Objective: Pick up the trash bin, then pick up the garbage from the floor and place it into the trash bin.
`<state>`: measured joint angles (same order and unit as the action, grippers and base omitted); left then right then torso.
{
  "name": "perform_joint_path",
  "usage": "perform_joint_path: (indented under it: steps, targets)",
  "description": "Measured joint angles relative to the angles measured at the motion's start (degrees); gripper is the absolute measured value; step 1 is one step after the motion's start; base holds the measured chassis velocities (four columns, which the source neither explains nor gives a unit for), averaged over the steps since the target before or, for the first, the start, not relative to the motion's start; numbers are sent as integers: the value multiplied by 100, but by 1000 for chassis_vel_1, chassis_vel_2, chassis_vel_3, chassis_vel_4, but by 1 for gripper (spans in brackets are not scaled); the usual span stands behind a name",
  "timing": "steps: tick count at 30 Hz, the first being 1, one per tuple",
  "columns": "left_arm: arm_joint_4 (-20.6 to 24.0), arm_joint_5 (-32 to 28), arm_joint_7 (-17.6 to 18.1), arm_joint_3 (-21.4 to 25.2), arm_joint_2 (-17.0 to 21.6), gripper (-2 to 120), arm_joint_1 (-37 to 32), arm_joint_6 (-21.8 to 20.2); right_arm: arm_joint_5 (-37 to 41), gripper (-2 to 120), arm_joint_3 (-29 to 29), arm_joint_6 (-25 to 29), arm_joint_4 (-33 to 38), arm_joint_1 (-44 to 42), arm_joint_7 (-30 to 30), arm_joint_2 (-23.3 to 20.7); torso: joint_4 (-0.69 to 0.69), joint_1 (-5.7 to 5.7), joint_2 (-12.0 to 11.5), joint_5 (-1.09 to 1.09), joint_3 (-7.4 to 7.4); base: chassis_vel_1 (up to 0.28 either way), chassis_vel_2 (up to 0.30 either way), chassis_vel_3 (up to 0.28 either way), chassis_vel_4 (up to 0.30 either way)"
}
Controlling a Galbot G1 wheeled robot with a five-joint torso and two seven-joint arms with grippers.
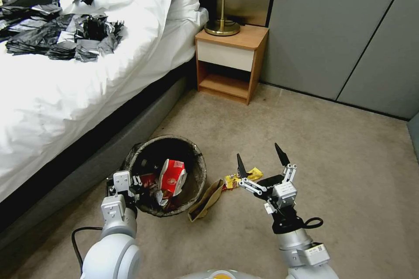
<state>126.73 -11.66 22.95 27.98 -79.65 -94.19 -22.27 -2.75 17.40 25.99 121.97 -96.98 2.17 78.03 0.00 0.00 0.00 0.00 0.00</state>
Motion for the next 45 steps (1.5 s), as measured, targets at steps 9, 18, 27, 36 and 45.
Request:
perform_joint_path:
  steps: [9,18,27,36,45]
  targets:
    - [13,17,5,-23,-70,1,15,-10,300,100,121,-436,-7,447,66,-76,-1,0,0,0,0,0,0,0,0]
    - [97,56,11,-38,-132,1,-15,-14,1448,100,-58,-2170,-67,1614,592,-259,0,0,0,0,0,0,0,0,0]
    - [149,58,16,-39,-129,1,-36,-32,2122,100,-281,-3369,-840,2770,904,-307,0,0,0,-1,1,0,0,0,0]
    - [129,101,19,-55,-192,1,-38,-32,2483,100,-502,-3919,-2463,3940,1113,-261,0,0,0,0,1,0,0,0,0]
    - [-9,104,19,-69,-215,1,52,-32,2841,100,-1049,-3976,-3193,4229,870,-191,-1,1,0,0,1,0,0,0,0]
